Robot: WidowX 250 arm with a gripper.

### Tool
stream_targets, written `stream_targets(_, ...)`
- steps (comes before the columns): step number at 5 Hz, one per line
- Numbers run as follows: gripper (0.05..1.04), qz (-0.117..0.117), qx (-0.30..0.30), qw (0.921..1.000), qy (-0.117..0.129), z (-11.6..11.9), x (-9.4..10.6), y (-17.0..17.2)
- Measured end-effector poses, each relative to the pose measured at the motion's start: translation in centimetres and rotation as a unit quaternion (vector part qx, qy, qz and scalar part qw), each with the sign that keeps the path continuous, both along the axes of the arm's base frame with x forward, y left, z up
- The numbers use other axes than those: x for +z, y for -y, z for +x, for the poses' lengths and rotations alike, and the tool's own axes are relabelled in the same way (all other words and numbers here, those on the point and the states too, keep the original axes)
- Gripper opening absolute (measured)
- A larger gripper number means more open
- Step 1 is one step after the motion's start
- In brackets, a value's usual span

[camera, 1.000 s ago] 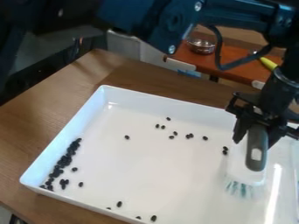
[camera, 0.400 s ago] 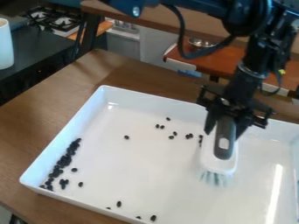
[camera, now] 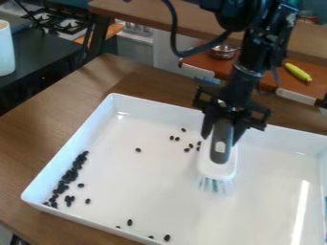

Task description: Sweep into pile

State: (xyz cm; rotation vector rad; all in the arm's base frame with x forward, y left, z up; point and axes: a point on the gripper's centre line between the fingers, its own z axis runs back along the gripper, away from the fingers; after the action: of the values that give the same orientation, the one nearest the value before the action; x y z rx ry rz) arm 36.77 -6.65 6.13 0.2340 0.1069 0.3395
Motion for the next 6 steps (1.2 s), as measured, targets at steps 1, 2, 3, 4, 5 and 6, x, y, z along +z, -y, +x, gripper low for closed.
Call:
stream_targets(1, 0.498, 0.003, 0.011, 0.9999, -0.002, -0.5, -0.1, -1.4)
stream_targets(2, 0.498, 0.008, 0.026, 0.9996, 0.003, -1.0, 0.0, -3.2)
stream_targets(3, 0.498, 0.016, 0.039, 0.9991, 0.008, -1.4, -0.2, -4.8)
stream_targets(4, 0.498, 0.025, 0.052, 0.9982, 0.015, -1.6, -0.4, -6.0)
stream_targets(5, 0.498, 0.033, 0.065, 0.9971, 0.022, -2.0, -0.4, -7.1)
stream_targets(6, 0.498, 0.039, 0.076, 0.996, 0.026, -2.6, -0.5, -8.4)
